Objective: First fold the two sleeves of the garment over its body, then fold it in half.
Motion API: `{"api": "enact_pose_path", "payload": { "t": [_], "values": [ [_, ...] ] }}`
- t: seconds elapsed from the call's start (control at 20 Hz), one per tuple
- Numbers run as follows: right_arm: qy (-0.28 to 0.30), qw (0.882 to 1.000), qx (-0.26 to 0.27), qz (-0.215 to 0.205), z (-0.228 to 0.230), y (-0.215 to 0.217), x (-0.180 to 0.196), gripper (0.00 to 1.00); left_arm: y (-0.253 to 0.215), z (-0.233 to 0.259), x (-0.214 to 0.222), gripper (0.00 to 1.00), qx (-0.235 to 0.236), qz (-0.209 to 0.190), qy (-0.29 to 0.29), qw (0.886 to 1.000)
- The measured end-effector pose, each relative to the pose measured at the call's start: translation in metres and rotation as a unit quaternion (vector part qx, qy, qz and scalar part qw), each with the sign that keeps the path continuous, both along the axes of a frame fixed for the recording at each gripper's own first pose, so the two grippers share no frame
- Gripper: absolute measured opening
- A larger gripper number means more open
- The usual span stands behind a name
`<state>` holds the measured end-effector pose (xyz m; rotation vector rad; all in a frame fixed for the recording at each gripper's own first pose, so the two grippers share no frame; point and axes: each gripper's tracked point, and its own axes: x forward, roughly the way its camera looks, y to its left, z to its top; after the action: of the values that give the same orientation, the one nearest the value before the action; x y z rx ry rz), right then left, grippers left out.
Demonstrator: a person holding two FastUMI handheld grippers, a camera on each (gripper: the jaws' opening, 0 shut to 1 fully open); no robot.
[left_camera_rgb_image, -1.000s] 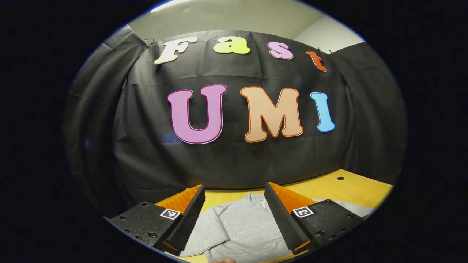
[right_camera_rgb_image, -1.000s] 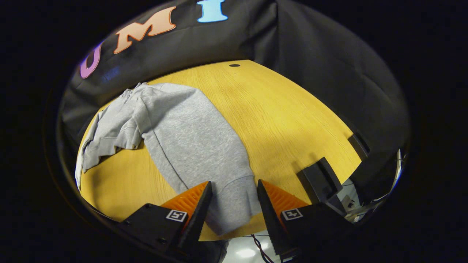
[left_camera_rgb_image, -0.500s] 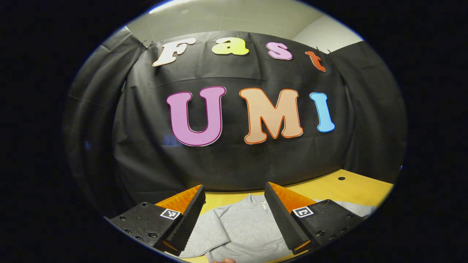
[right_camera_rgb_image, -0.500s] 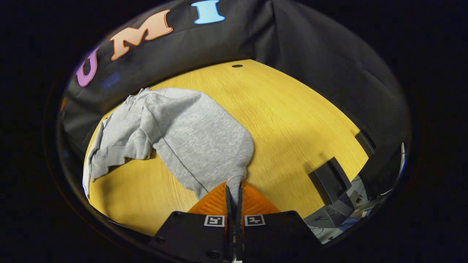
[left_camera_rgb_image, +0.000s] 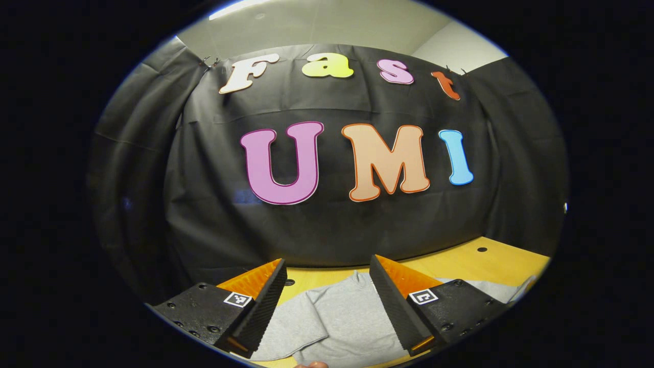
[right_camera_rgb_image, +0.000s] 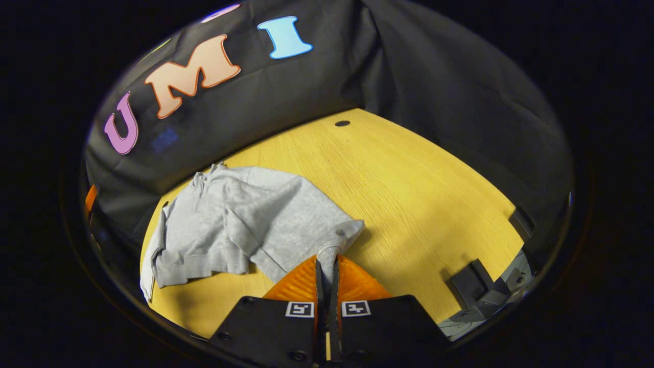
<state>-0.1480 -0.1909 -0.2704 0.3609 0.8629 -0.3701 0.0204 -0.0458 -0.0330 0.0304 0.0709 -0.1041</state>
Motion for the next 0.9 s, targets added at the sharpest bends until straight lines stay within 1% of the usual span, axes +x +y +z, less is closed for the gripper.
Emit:
{"api": "enact_pose_path", "payload": {
  "t": [0.25,0.3,0.35,0.45,0.7,0.75,0.8,0.85,0.9],
  "values": [
    [-0.039,0.999,0.009,0.018,0.028,0.012,0.048,0.05,0.018,0.003,-0.005,1.00,0.006,0.018,-0.003,1.000],
    [-0.045,0.999,0.010,0.021,0.033,0.013,0.058,0.05,0.022,0.003,-0.007,0.95,0.007,0.023,-0.003,1.000],
    [-0.051,0.998,0.011,0.025,0.035,0.017,0.067,0.04,0.027,0.004,-0.009,0.95,0.007,0.028,-0.004,1.000],
    [-0.060,0.998,0.012,0.033,0.041,0.023,0.086,0.05,0.038,0.005,-0.012,0.95,0.009,0.040,-0.005,0.999],
    [-0.082,0.994,0.022,0.064,0.057,0.049,0.133,0.05,0.072,0.008,-0.022,0.95,0.017,0.075,-0.006,0.997],
    [-0.087,0.993,0.024,0.071,0.060,0.057,0.142,0.05,0.079,0.007,-0.024,0.95,0.018,0.083,-0.005,0.996],
    [-0.092,0.992,0.025,0.079,0.063,0.064,0.151,0.05,0.086,0.008,-0.026,1.00,0.018,0.090,-0.004,0.996],
    [-0.097,0.991,0.027,0.087,0.065,0.072,0.160,0.05,0.093,0.007,-0.028,1.00,0.019,0.097,-0.004,0.995],
    [-0.101,0.990,0.029,0.094,0.067,0.080,0.168,0.05,0.099,0.008,-0.031,0.95,0.019,0.104,-0.003,0.994]
  ]
}}
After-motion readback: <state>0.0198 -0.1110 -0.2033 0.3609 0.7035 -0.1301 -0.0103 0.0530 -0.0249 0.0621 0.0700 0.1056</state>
